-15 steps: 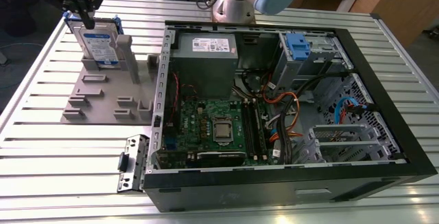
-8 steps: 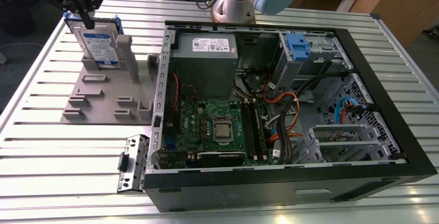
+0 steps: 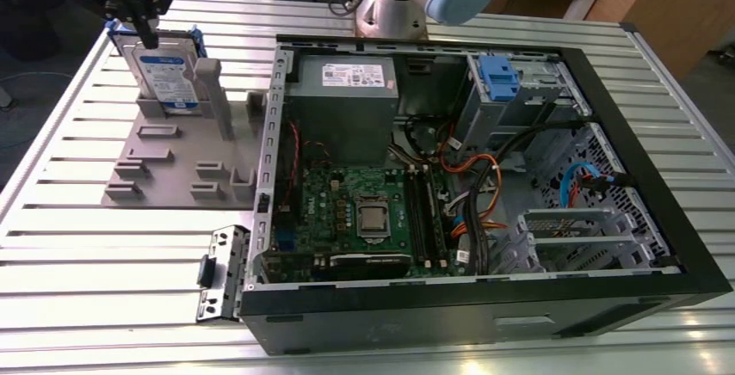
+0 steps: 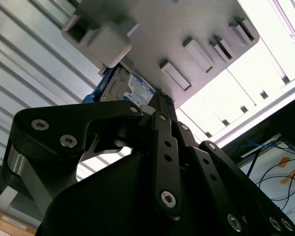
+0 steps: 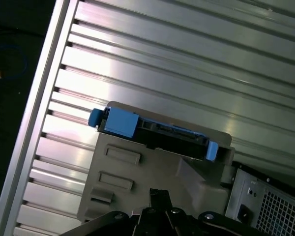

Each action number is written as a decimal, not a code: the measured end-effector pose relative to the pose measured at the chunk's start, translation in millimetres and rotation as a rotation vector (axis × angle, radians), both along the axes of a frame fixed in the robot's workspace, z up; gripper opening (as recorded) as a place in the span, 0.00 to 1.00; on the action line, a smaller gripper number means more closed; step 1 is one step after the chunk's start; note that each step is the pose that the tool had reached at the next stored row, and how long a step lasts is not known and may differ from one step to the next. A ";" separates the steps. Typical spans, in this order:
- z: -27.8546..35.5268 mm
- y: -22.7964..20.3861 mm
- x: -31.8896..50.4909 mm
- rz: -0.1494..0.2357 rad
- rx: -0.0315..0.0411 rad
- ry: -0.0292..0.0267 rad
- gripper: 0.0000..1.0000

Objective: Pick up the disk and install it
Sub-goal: 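Pick up the disk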

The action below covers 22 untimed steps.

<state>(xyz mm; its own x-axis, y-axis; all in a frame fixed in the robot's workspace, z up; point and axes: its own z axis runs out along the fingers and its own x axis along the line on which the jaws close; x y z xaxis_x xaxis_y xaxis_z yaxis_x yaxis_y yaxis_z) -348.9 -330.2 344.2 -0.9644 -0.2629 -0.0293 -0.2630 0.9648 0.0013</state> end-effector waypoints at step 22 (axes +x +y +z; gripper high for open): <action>0.0 0.0 0.0 0.135 0.0000 -0.0001 0.10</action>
<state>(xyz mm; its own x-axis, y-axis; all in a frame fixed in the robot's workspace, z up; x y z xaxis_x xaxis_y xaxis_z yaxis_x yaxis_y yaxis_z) -348.8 -330.2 344.1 -0.9203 -0.3901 -0.0294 -0.3903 0.9207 0.0013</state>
